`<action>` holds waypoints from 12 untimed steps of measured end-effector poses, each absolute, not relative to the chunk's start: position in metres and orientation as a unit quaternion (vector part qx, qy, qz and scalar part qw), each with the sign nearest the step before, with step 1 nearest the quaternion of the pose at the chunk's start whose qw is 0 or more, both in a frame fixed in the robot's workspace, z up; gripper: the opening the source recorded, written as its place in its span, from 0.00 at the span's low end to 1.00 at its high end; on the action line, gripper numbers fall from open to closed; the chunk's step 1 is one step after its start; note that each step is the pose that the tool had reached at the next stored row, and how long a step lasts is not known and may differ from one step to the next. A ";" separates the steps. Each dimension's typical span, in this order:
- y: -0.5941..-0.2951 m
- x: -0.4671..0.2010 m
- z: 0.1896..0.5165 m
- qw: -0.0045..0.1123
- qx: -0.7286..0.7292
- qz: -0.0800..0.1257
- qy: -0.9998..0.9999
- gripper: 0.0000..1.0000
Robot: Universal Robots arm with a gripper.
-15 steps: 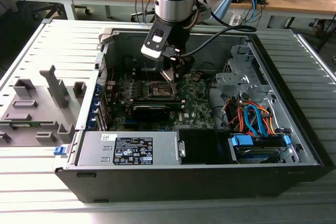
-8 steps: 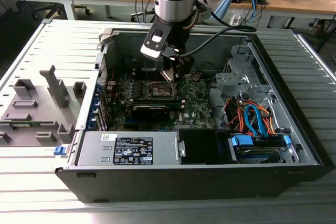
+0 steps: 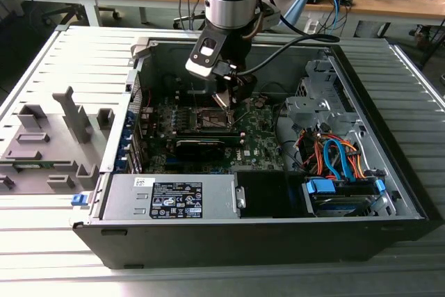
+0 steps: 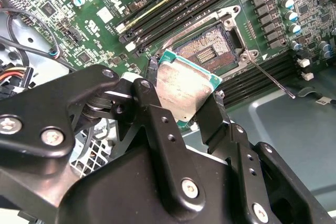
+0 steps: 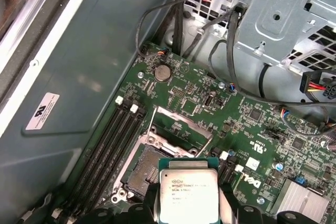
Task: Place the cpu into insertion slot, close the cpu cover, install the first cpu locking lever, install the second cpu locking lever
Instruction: 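Place the cpu into insertion slot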
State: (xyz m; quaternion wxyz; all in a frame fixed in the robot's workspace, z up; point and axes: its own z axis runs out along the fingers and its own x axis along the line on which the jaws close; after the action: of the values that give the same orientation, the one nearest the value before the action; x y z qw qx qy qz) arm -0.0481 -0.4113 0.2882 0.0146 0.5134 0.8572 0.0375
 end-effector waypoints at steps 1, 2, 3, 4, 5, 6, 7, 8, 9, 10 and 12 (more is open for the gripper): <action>-0.411 -0.048 0.288 0.015 0.514 0.038 0.857 0.54; -0.411 -0.048 0.288 0.015 0.515 0.038 0.856 0.54; -0.411 -0.048 0.288 0.015 0.516 0.037 0.856 0.54; -0.411 -0.048 0.288 0.015 0.516 0.037 0.856 0.54; -0.411 -0.048 0.288 0.015 0.517 0.037 0.855 0.54; -0.411 -0.048 0.288 0.015 0.517 0.037 0.855 0.54; -0.411 -0.048 0.288 0.015 0.518 0.037 0.855 0.54; -0.411 -0.048 0.288 0.015 0.518 0.037 0.854 0.54; -0.411 -0.048 0.288 0.015 0.519 0.037 0.854 0.54; -0.411 -0.048 0.288 0.015 0.519 0.037 0.854 0.54; -0.411 -0.048 0.288 0.015 0.521 0.037 0.852 0.54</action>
State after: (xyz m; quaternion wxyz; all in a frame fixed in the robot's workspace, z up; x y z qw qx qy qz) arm -0.0481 -0.4113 0.2883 0.0149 0.5214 0.8524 0.0374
